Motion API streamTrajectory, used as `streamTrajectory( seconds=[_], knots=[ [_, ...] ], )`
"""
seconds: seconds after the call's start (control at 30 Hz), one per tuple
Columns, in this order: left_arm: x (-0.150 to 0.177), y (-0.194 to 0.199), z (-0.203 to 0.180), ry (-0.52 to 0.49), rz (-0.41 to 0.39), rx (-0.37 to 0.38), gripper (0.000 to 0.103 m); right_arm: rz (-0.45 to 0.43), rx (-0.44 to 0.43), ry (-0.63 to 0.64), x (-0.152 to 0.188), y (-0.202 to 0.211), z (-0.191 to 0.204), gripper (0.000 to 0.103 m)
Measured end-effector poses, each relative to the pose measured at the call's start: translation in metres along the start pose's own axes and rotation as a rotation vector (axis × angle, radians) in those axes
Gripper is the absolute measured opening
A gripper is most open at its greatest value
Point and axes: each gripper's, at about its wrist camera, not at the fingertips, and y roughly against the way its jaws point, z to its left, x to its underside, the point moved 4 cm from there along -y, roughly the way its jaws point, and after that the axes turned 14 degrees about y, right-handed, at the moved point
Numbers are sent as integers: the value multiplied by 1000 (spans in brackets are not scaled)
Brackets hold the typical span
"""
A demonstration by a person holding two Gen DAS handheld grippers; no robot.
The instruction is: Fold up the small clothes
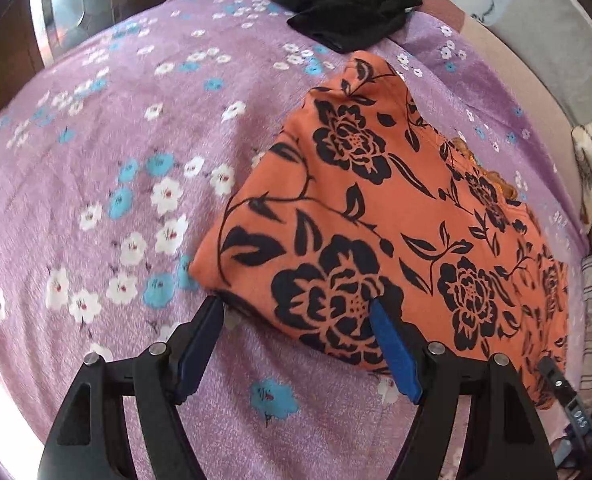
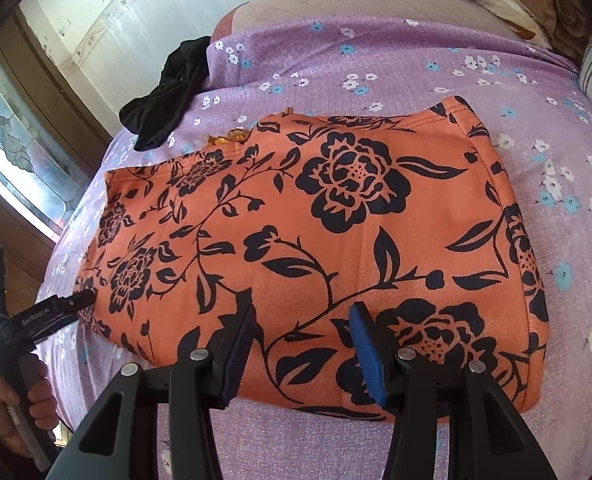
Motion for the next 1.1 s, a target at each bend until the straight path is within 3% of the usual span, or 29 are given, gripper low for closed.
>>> streamTrajectory(
  seconds=[0.1,0.17,0.23,0.3,0.4,0.47,0.53,0.63,0.7,0.77,0.8,0.83,0.97,1.1],
  knots=[
    [4,7,21,130,43,83,76,-26,-39,-5,-1,6,4,52],
    [6,9,26,153,37,97,66,-36,-69,-2,-1,6,10,52],
    [8,7,26,153,29,97,45,-42,-93,7,-2,5,19,52],
    [8,2,25,162,42,122,38,-40,-112,21,-3,2,29,52],
    [4,-2,19,161,30,147,38,-22,-116,43,-1,-5,40,52],
    [0,-6,14,157,27,156,47,-10,-107,57,0,-10,45,52],
    [-5,-8,8,166,31,200,71,3,-100,61,1,-16,46,52],
    [-7,-11,-1,168,26,224,79,21,-93,58,2,-24,45,52],
    [-10,-12,-3,180,12,246,78,28,-90,58,2,-28,44,52],
    [-13,-11,-2,199,-4,259,63,48,-80,65,2,-33,45,52],
    [-14,-10,-2,202,-2,257,48,51,-75,71,2,-34,45,52],
    [-13,-8,0,205,6,261,45,50,-70,76,2,-34,46,52],
    [-5,-3,6,244,87,345,45,54,-72,89,0,-36,46,53],
    [0,-18,7,235,122,338,51,53,-80,89,-1,-37,46,53]
  ],
)
